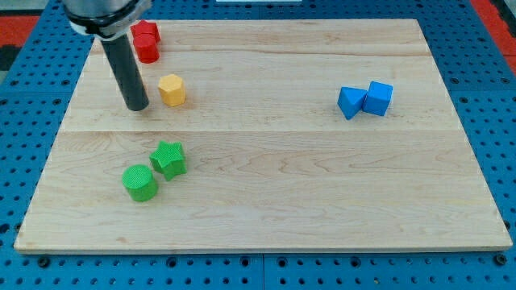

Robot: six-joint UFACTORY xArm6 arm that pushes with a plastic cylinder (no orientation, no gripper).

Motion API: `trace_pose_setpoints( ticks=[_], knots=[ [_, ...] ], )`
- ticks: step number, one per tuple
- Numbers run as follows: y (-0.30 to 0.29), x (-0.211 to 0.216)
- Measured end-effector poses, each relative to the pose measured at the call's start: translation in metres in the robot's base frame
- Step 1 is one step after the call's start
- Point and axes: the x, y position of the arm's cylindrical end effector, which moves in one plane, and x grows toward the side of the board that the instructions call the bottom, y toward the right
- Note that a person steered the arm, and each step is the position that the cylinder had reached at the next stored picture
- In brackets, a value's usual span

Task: Push the yellow hexagon close to the yellow heart

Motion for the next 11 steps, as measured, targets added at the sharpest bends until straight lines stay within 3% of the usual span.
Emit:
trace_pose_setpoints(
  ticks=[1, 2, 4, 5, 6, 7, 9, 11],
  knots=[
    [-0.011, -0.053],
    [-0.01, -0.067],
    [0.014, 0.025],
    [0.087, 0.034],
    [0.103, 0.002],
    [0.062, -0.035],
    [0.06, 0.007],
    [-0.017, -0.06]
  ],
)
